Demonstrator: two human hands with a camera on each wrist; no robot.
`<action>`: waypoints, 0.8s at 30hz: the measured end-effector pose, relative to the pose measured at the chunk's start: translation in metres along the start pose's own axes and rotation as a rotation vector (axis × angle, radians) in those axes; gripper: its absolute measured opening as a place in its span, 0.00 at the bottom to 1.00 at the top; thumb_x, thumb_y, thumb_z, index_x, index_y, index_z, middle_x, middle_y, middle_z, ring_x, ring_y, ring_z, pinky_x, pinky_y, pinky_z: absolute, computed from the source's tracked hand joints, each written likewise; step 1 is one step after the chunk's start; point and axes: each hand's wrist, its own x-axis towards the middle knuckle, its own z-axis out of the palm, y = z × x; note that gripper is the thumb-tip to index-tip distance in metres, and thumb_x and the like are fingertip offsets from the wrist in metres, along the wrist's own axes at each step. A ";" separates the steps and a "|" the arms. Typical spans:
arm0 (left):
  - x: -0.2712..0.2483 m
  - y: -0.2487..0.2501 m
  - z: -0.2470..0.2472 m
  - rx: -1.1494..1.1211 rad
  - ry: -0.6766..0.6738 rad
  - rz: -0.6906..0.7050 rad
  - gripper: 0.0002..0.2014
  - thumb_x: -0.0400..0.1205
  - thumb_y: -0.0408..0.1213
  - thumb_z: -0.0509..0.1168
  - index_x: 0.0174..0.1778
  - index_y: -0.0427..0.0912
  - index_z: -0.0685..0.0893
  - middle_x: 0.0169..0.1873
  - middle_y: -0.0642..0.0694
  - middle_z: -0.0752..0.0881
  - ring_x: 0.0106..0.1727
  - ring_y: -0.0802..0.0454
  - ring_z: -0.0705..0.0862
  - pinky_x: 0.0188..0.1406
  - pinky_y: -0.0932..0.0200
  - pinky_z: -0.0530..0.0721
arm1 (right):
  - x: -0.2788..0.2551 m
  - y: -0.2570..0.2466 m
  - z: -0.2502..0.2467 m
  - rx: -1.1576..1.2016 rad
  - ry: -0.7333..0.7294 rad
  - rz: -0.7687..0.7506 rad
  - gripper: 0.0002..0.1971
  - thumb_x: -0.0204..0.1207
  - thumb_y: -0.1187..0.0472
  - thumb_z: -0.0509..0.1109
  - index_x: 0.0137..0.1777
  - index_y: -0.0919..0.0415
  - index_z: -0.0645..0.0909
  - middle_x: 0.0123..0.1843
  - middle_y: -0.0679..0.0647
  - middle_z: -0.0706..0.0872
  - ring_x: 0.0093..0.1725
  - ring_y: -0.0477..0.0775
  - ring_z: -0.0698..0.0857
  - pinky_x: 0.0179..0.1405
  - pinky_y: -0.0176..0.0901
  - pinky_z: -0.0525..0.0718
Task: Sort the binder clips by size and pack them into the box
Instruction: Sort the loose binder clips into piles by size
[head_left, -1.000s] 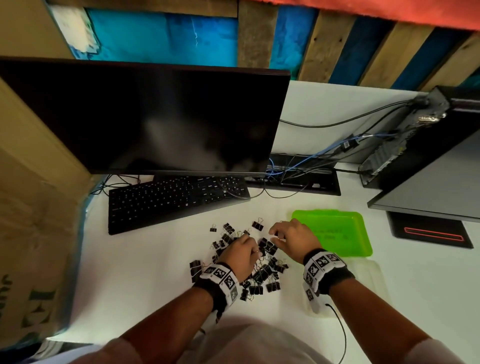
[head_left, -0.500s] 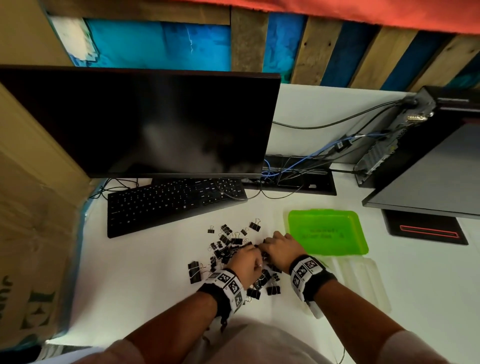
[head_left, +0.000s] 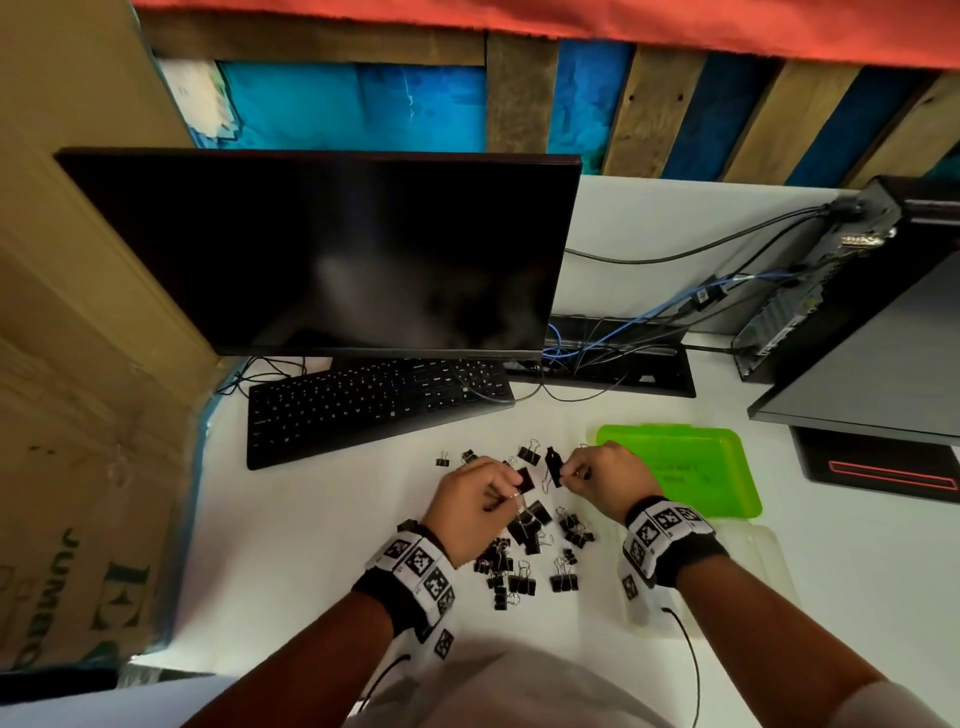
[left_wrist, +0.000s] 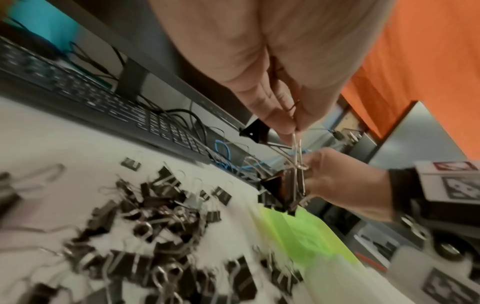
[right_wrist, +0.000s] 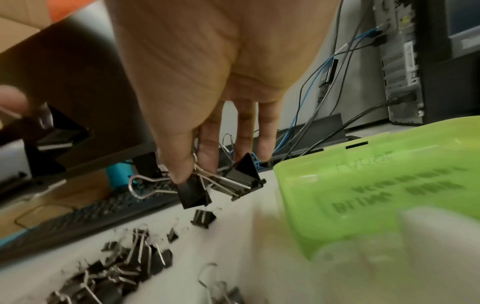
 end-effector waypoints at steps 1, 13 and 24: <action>-0.001 0.000 -0.009 0.000 0.037 -0.017 0.07 0.75 0.32 0.72 0.35 0.45 0.82 0.49 0.56 0.85 0.45 0.62 0.87 0.48 0.67 0.86 | 0.001 -0.004 -0.002 0.032 0.027 -0.001 0.03 0.73 0.52 0.72 0.43 0.47 0.87 0.40 0.44 0.90 0.48 0.50 0.82 0.44 0.46 0.83; -0.049 -0.075 -0.108 0.069 0.424 -0.411 0.12 0.70 0.28 0.74 0.30 0.48 0.81 0.42 0.54 0.88 0.40 0.59 0.88 0.41 0.75 0.81 | 0.007 -0.126 0.038 0.173 -0.229 -0.233 0.07 0.71 0.49 0.75 0.43 0.50 0.89 0.44 0.44 0.91 0.42 0.43 0.86 0.47 0.37 0.83; -0.095 -0.113 -0.098 0.061 0.351 -0.595 0.07 0.71 0.29 0.73 0.33 0.44 0.82 0.42 0.53 0.89 0.43 0.57 0.87 0.45 0.69 0.81 | 0.016 -0.177 0.084 -0.270 -0.338 -0.220 0.11 0.75 0.59 0.64 0.50 0.62 0.85 0.50 0.64 0.88 0.52 0.65 0.86 0.47 0.50 0.83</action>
